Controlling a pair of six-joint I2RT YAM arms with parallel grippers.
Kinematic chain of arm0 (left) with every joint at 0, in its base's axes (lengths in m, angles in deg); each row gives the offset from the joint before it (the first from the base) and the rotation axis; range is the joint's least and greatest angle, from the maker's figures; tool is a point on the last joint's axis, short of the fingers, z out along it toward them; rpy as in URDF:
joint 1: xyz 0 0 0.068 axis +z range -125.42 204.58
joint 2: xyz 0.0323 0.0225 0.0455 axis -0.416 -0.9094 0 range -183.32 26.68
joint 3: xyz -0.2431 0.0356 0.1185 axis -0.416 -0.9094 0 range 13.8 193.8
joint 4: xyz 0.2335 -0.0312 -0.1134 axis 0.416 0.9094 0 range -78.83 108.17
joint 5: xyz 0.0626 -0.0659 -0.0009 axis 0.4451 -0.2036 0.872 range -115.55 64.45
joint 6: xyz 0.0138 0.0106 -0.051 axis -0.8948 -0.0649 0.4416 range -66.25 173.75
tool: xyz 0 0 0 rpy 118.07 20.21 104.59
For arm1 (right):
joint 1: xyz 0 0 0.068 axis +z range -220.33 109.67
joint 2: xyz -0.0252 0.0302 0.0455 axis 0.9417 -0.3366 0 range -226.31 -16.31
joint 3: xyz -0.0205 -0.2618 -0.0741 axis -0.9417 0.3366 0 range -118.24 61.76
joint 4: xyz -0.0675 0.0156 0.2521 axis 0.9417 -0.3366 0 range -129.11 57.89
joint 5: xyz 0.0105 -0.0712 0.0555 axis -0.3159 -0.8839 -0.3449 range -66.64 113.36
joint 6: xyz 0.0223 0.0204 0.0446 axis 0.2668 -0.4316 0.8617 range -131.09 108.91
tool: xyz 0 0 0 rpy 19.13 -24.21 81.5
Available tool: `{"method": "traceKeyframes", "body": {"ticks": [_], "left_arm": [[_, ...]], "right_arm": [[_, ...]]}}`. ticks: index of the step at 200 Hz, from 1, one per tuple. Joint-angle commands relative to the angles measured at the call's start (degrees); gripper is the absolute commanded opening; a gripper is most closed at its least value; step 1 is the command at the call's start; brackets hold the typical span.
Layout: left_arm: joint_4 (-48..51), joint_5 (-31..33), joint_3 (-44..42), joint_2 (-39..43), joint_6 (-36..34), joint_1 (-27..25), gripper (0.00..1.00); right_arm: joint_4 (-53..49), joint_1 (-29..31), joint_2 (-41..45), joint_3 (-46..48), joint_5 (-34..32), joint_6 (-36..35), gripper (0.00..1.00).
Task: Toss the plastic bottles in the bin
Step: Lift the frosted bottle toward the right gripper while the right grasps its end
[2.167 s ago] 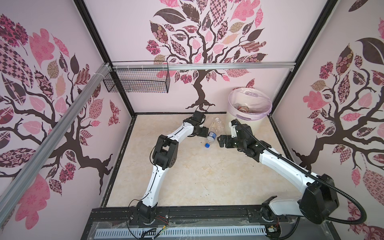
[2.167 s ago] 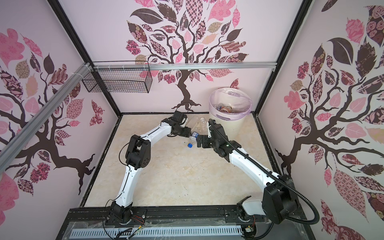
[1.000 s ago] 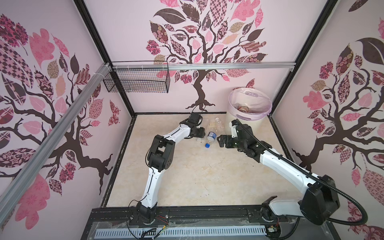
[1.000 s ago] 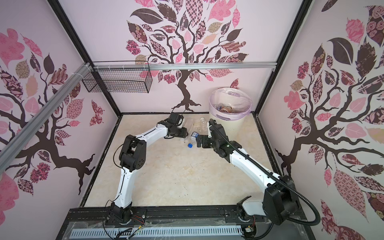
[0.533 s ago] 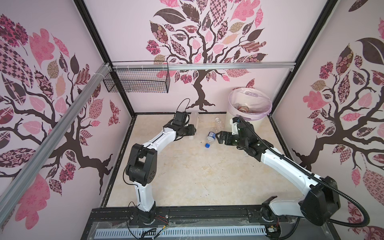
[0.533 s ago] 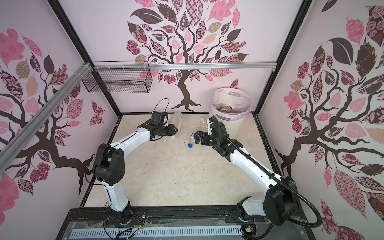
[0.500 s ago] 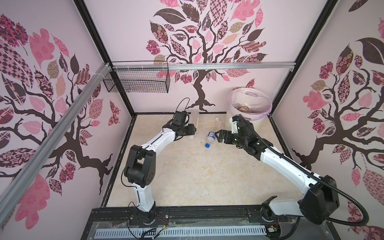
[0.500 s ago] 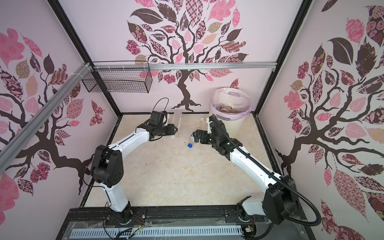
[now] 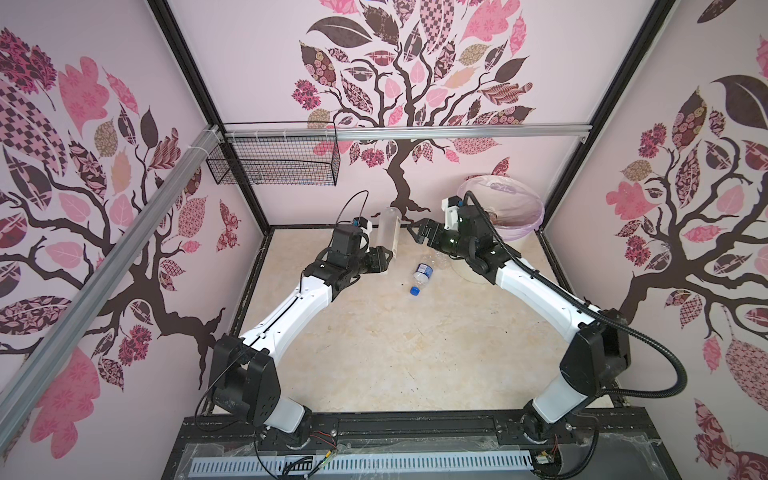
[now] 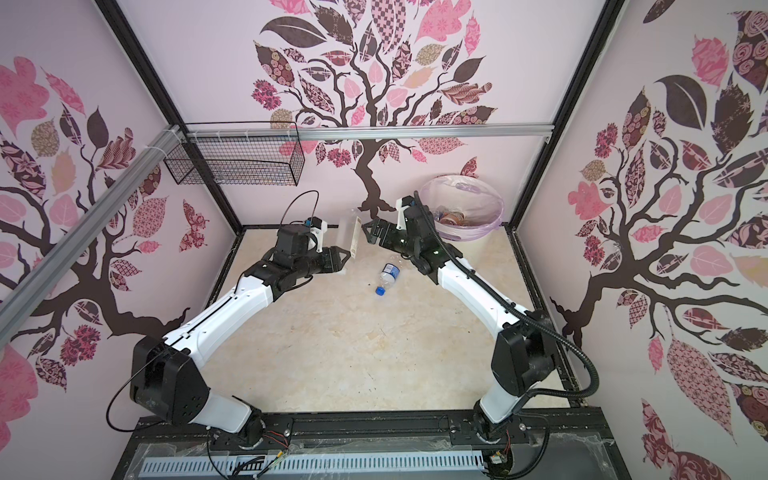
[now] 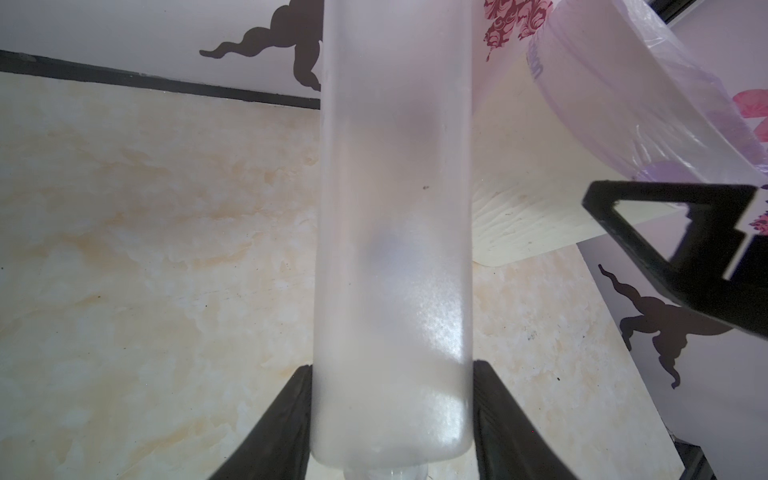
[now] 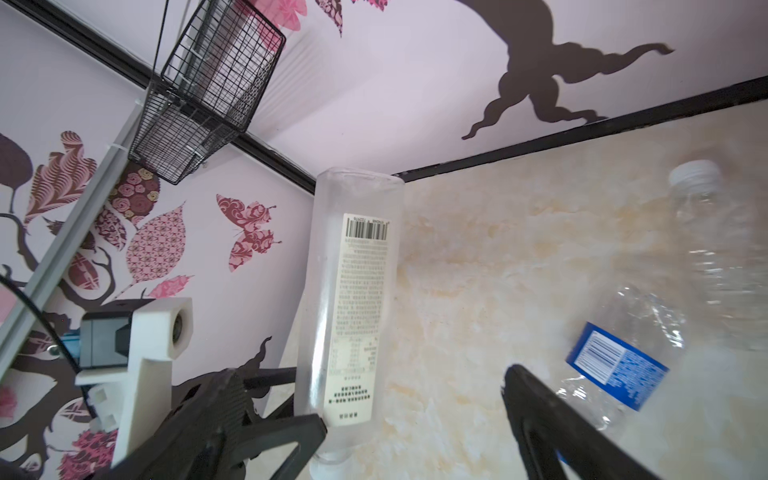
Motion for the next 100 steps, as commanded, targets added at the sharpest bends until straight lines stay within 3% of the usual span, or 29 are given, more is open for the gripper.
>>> {"method": "traceKeyframes", "body": {"ticks": [1, 49, 100], "left_arm": [[-0.8, -0.8, -0.8, 0.4, -1.0, -1.3, 0.49], [-1.6, -1.0, -1.7, 1.7, 0.1, -3.2, 0.49], [-2.2, -2.1, -2.0, 2.2, 0.4, -3.6, 0.49]], "right_arm": [[2.3, 0.2, -3.9, -4.0, 4.4, 1.9, 0.99], [0.0, 0.3, -7.5, -8.1, 2.5, -1.6, 1.0], [2.9, 0.3, -10.8, -9.7, 4.1, 0.1, 0.93]]}}
